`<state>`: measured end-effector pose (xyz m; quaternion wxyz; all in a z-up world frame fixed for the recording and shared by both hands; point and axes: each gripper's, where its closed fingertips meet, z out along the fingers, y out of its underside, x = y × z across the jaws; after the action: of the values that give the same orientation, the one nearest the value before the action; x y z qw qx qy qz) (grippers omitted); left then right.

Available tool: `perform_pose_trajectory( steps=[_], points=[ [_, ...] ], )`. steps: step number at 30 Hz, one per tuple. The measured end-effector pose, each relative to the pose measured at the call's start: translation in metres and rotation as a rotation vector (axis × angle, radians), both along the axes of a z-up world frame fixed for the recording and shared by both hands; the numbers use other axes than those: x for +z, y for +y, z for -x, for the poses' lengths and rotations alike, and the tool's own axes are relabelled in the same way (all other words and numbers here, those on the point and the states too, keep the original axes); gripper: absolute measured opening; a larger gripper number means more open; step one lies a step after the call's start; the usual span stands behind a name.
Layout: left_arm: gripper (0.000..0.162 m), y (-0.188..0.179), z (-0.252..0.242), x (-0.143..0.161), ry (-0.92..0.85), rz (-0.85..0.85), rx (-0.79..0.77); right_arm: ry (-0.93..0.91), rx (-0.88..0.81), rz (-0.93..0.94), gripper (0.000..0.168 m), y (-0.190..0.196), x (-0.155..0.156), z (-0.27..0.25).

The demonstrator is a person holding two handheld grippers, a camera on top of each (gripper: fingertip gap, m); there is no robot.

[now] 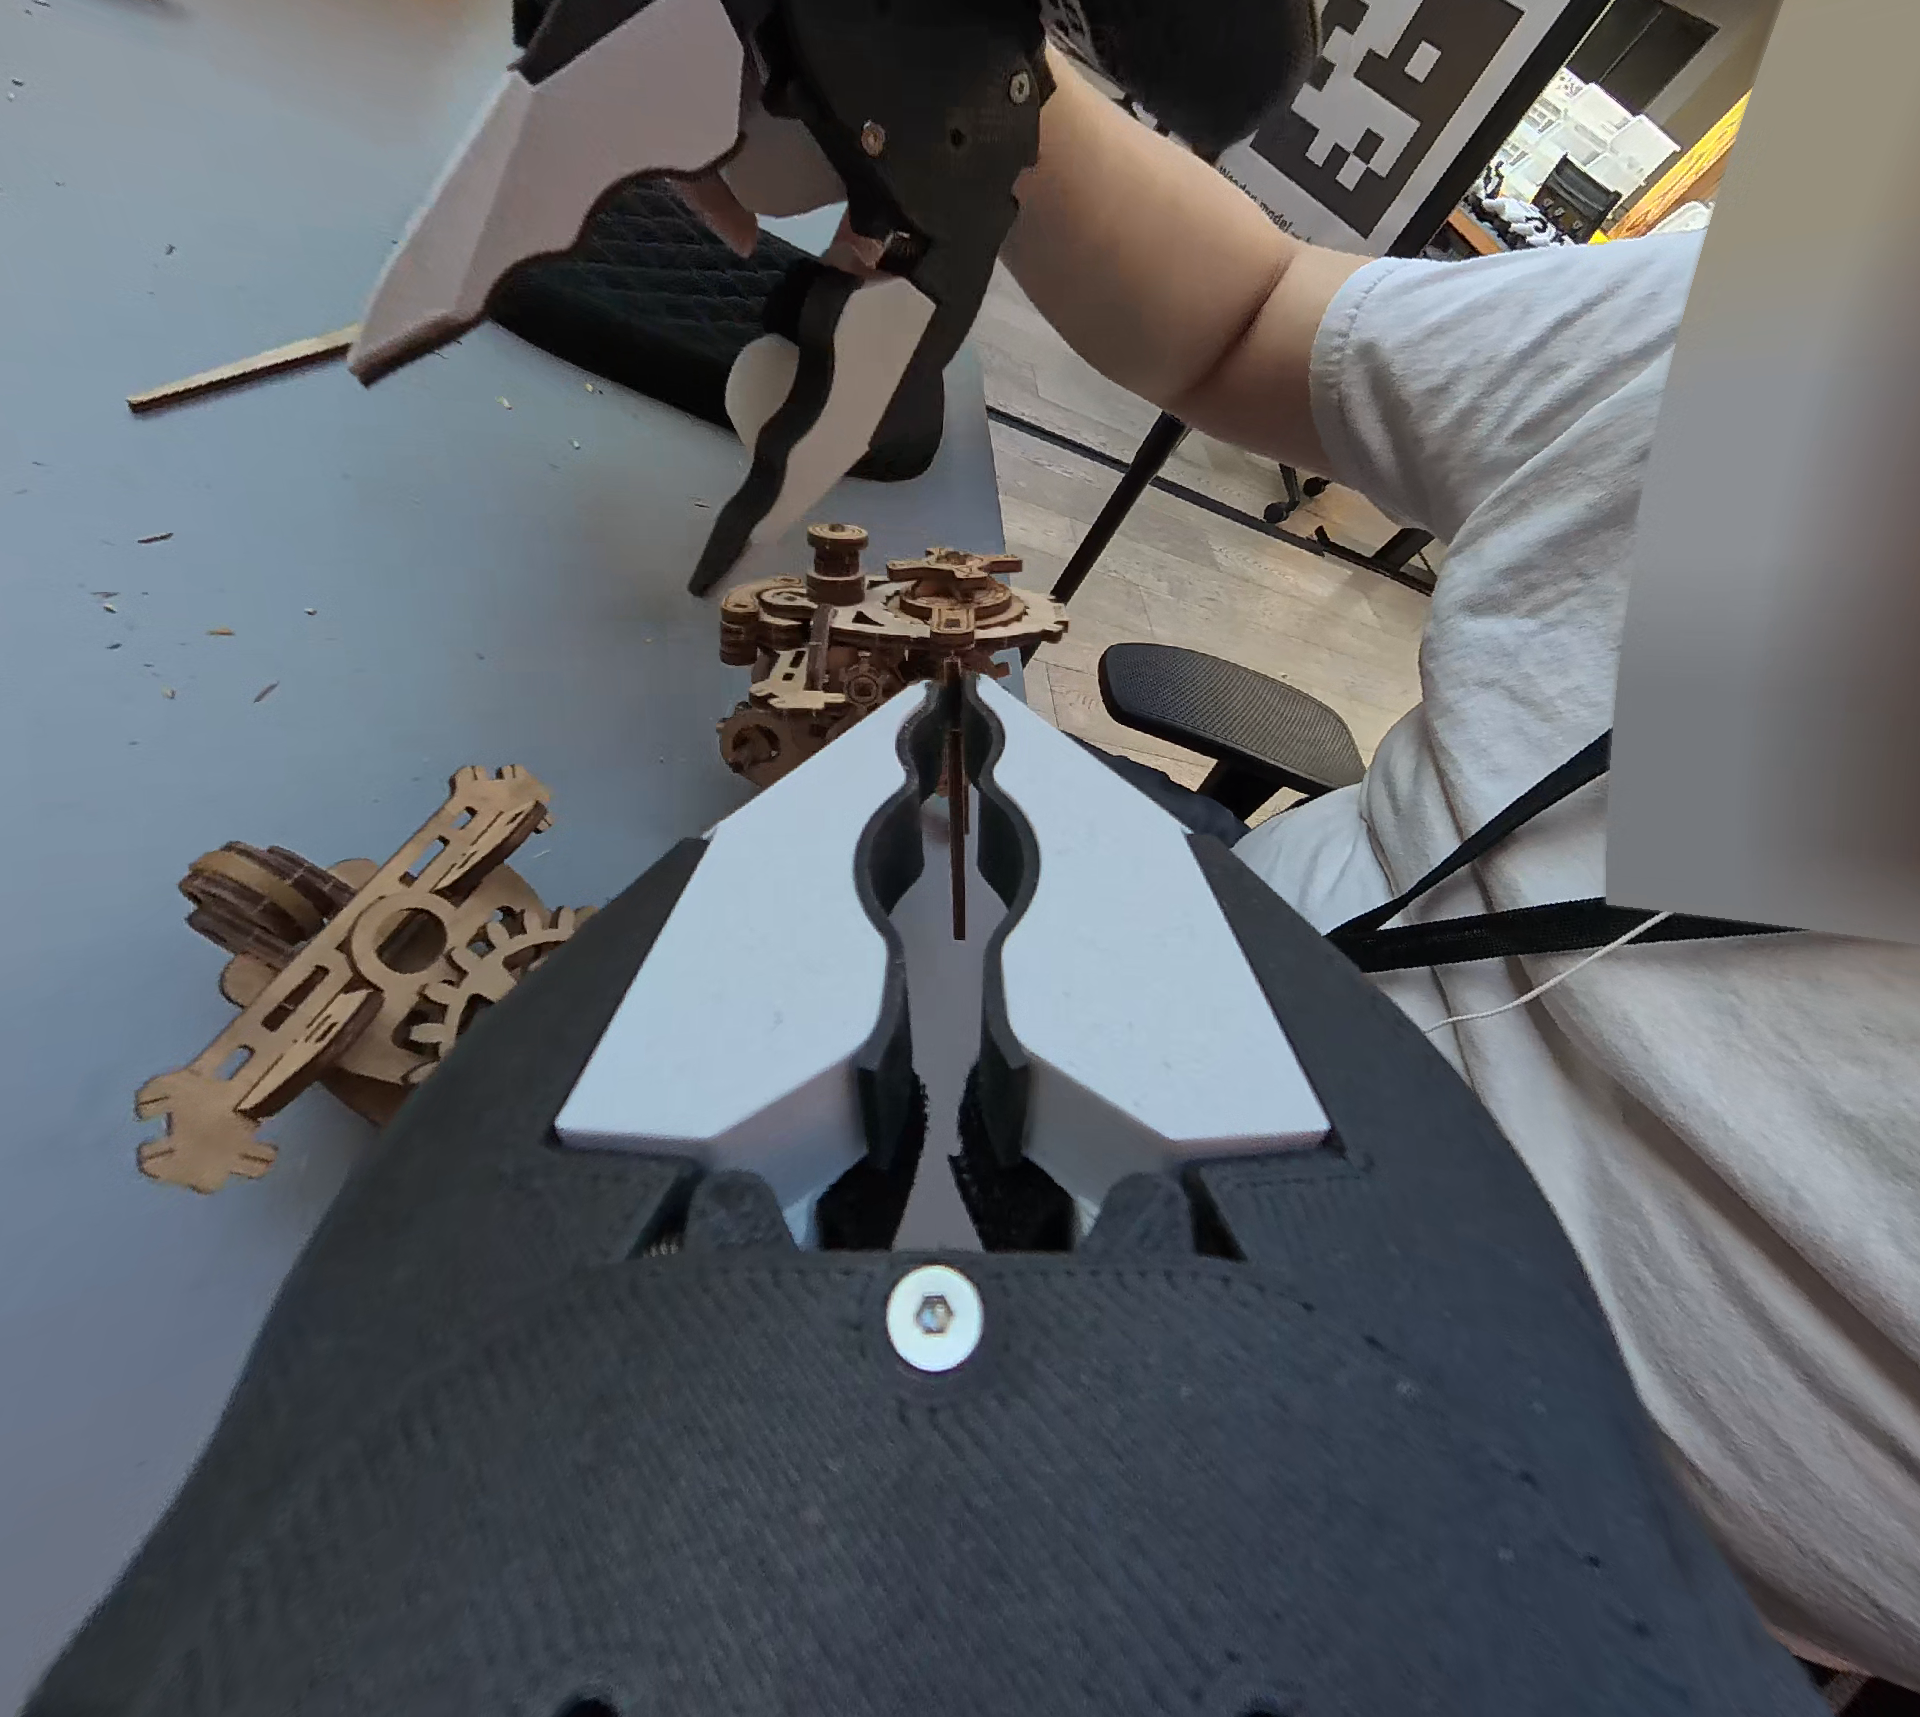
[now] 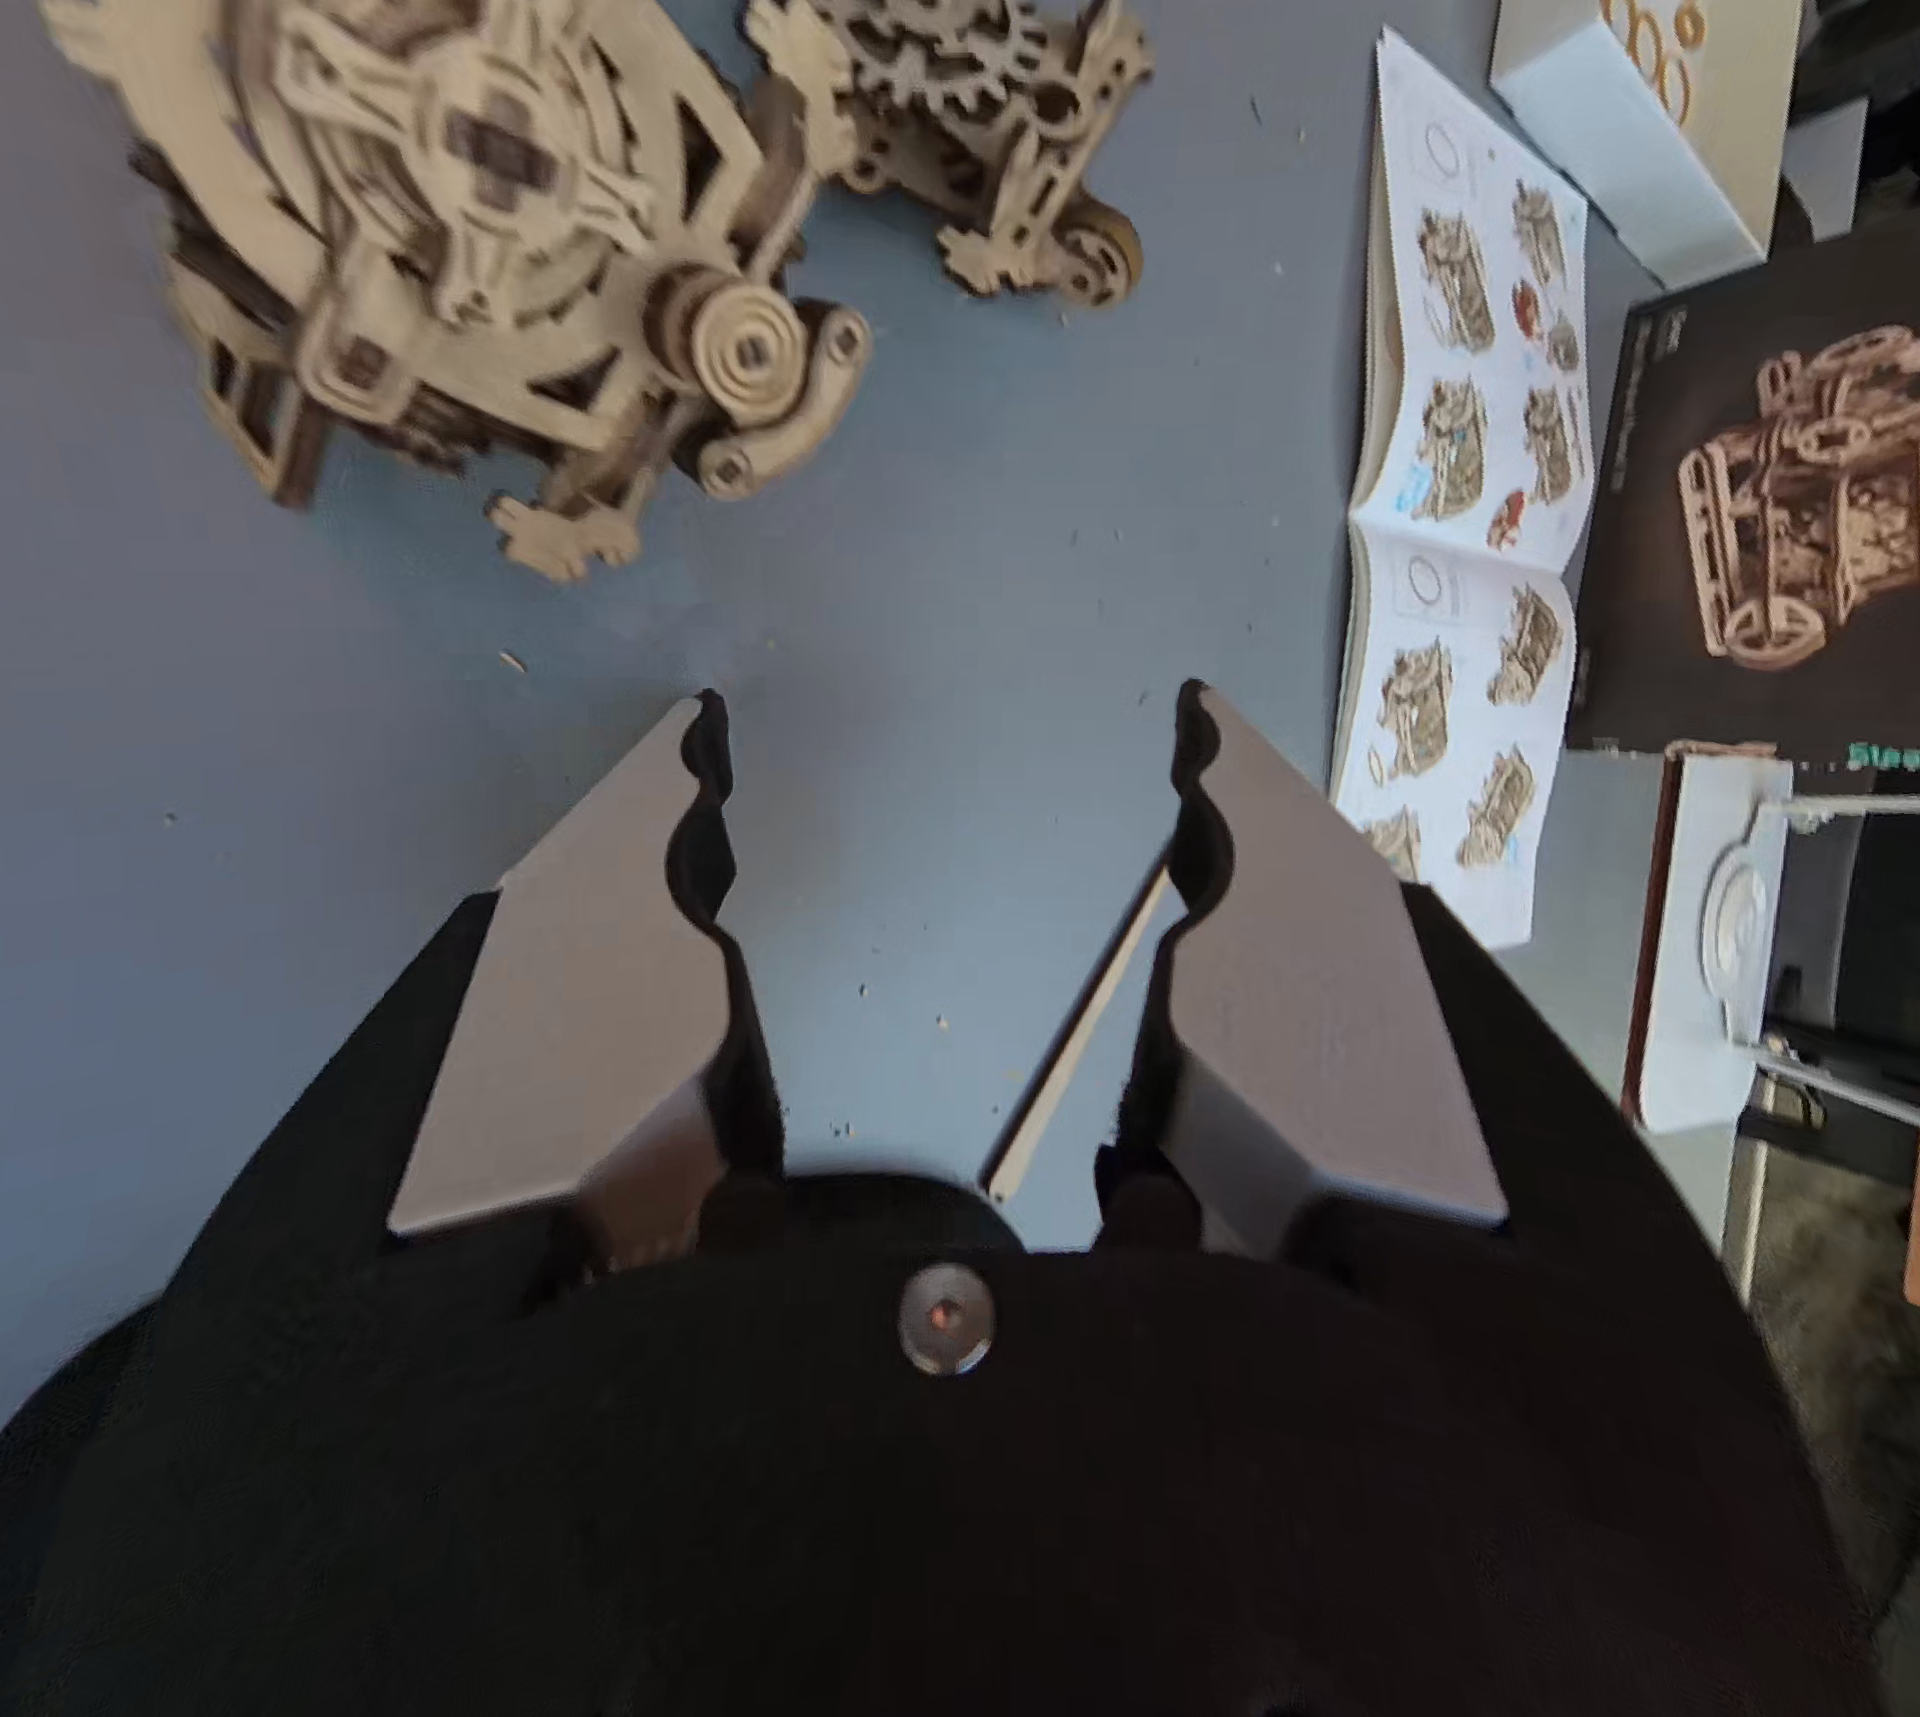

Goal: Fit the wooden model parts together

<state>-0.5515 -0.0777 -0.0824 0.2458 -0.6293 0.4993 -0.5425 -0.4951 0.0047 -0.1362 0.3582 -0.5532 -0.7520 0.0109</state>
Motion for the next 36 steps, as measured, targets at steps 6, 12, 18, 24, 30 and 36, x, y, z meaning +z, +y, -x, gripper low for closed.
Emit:
perform_pose_trajectory(
  steps=[6, 12, 18, 24, 30, 36],
  points=[
    [0.0, 0.0, 0.003, 0.0, -0.011, -0.01, 0.006, 0.467, -0.387, -0.005, 0.035, 0.034, 0.062, -0.046],
    [0.0, 0.005, 0.006, 0.0, -0.018, -0.024, 0.031, 1.4, -0.183, 0.171, 0.003, -0.024, 0.176, -0.092],
    [0.0, 0.004, 0.01, -0.004, 0.0, -0.055, 0.041, 1.218, -0.15, 0.301, 0.0, -0.05, 0.137, -0.052],
    [0.0, 0.003, 0.012, -0.005, -0.004, -0.066, 0.044, 1.181, -0.133, 0.451, 0.0, -0.078, 0.13, -0.021],
    [0.0, 0.001, 0.013, -0.005, 0.003, -0.088, 0.042, 1.078, -0.019, 0.692, 0.024, -0.108, 0.094, -0.006],
    [0.0, -0.002, 0.014, -0.005, 0.006, -0.12, 0.035, 0.874, -0.331, 0.755, 0.028, -0.091, 0.04, 0.006]
  ],
)
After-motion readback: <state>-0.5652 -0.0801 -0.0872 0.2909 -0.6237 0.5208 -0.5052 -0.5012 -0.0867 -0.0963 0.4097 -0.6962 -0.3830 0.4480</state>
